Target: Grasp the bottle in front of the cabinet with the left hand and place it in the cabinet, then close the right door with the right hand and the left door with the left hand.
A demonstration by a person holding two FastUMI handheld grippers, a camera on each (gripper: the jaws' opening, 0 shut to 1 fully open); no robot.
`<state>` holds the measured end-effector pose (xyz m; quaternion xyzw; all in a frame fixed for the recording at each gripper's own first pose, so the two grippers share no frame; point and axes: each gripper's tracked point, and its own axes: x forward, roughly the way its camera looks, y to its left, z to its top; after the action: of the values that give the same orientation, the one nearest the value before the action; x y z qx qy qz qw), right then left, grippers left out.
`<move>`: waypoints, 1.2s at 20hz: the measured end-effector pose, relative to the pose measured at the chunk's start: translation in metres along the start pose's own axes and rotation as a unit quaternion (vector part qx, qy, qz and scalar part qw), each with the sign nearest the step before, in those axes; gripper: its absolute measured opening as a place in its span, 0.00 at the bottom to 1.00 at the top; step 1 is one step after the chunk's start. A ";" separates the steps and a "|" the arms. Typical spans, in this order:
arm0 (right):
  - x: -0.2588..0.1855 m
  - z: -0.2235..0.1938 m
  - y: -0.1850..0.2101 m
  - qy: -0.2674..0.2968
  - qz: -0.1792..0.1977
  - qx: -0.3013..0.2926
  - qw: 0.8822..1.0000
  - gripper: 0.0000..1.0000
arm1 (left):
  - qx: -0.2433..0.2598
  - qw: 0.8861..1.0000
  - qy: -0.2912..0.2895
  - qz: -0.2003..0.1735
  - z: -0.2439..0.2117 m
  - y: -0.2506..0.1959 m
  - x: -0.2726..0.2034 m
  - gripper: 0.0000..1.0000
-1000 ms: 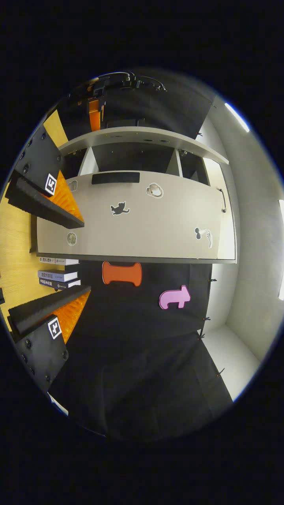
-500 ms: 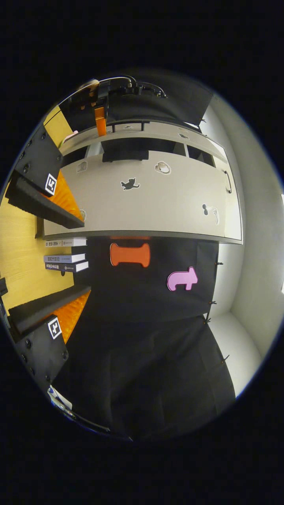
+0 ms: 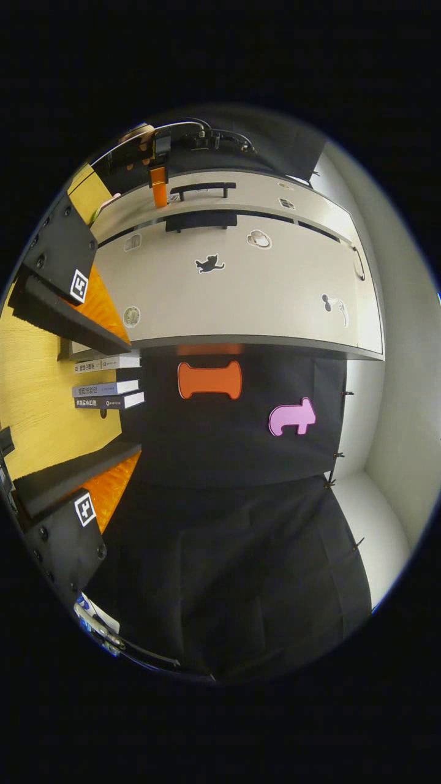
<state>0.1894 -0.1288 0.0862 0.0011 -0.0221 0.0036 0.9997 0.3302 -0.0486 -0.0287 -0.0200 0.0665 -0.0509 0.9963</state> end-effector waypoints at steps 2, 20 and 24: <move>0.002 -0.004 0.000 0.006 0.000 0.005 1.000 0.96 | 0.003 1.000 0.004 0.002 -0.002 -0.001 0.001 0.94; -0.016 0.008 0.004 -0.002 0.004 0.007 1.000 0.96 | -0.033 0.999 0.013 -0.002 0.011 0.002 -0.030 0.94; -0.022 0.010 0.010 -0.003 0.010 0.005 1.000 0.96 | -0.029 1.000 0.000 -0.008 0.032 0.002 -0.054 0.94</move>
<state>0.1669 -0.1191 0.0955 0.0064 -0.0249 0.0134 0.9996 0.2814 -0.0395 0.0103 -0.0494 0.0675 -0.0567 0.9949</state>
